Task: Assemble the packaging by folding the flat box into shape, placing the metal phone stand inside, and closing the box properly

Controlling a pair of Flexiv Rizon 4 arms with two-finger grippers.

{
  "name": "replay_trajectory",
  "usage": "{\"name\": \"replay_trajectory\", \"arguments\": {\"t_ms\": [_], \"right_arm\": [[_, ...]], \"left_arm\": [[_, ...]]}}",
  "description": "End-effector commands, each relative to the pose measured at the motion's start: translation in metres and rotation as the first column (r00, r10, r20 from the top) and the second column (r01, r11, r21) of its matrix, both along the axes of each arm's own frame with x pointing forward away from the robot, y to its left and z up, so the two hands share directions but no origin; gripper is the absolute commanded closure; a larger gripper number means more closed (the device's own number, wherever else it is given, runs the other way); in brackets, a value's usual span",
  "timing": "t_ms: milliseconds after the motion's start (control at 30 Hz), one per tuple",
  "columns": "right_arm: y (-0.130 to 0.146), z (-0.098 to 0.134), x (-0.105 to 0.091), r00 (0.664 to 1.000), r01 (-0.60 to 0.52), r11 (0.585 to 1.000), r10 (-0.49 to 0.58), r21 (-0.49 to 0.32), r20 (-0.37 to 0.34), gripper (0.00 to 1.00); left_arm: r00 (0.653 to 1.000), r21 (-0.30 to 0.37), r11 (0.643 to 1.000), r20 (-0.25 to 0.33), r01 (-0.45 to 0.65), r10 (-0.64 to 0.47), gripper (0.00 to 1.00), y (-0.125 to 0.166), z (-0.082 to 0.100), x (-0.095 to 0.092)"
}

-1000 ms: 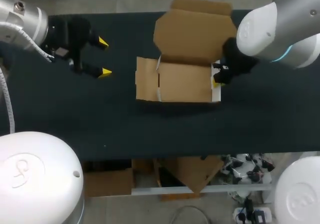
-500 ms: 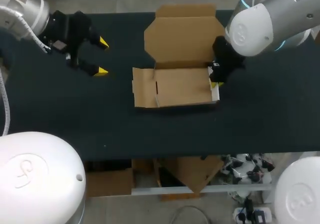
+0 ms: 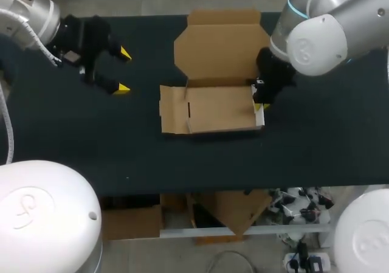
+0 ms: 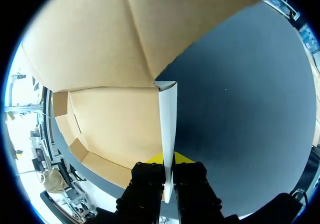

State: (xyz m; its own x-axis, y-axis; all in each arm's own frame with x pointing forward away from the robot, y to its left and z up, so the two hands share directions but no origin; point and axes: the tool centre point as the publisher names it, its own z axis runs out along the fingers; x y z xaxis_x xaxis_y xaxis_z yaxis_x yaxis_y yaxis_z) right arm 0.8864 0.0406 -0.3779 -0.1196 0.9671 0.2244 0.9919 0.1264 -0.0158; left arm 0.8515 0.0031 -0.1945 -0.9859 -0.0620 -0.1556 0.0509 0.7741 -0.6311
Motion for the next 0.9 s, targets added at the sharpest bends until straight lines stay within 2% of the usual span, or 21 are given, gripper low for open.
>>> {"name": "replay_trajectory", "arguments": {"t_ms": [33,400,900], "right_arm": [[0.0038,-0.0016,0.0029,1.000,-0.004,1.000,0.003,-0.007,-0.021,1.00],[0.0077,-0.0048,0.0009,0.999,0.002,1.000,-0.003,-0.011,-0.055,1.00],[0.0094,-0.0052,-0.0052,0.986,-0.011,0.999,0.018,0.044,-0.166,1.00]], "left_arm": [[1.000,-0.001,1.000,-0.009,0.001,-0.001,0.00,0.0008,-0.0071,0.0011],[1.000,-0.006,1.000,-0.020,-0.006,0.005,0.00,0.0034,-0.0126,0.0000],[1.000,-0.006,1.000,-0.020,-0.006,0.005,0.00,0.0034,-0.0126,0.0000]]}}
